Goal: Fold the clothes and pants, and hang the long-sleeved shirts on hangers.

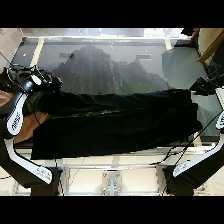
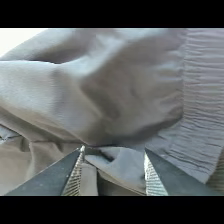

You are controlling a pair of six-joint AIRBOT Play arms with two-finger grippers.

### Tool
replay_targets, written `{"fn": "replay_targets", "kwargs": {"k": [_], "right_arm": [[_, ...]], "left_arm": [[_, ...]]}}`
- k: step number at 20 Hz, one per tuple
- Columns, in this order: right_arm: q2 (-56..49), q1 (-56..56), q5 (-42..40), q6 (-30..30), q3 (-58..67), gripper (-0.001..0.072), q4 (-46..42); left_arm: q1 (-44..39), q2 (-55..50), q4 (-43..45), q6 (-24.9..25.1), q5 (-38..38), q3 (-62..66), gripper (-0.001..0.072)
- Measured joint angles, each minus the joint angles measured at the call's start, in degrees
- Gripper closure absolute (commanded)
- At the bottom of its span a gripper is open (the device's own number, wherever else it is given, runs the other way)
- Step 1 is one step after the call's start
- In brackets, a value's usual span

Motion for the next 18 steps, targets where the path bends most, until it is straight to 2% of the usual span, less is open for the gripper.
{"fn": "replay_targets", "kwargs": {"k": [1,2,4,5,11,15,18], "right_arm": [[0.00,0.26,-0.04,-0.02,0.00,0.0397,0.07],[0.00,0.55,-0.13,0.00,0.00,0.0397,0.15],[0.00,1.18,-0.81,-0.02,0.00,0.0397,0.15],[0.00,1.44,-1.11,-0.02,0.00,0.0397,0.17],[0.02,2.38,-2.03,-0.11,0.04,0.0398,-0.31],[0.28,1.97,-2.05,-0.15,0.09,0.0398,-1.40],[0.35,1.77,-2.05,-0.22,0.09,0.0398,-2.05]], "left_arm": [[-0.02,-0.28,-0.33,-0.15,0.81,0.02,0.0268],[-0.04,-0.52,-0.59,-0.17,1.44,0.02,0.0365],[-0.04,-0.87,-0.81,-0.31,2.64,0.02,0.0680],[-0.07,-1.01,-0.94,-0.28,3.30,0.04,0.0700],[-0.39,-0.68,-3.06,0.52,5.31,5.42,0.0701],[-1.42,3.91,-3.74,6.78,5.62,15.23,0.0702],[-1.66,7.80,-1.09,10.27,-2.21,18.05,0.0702]]}}
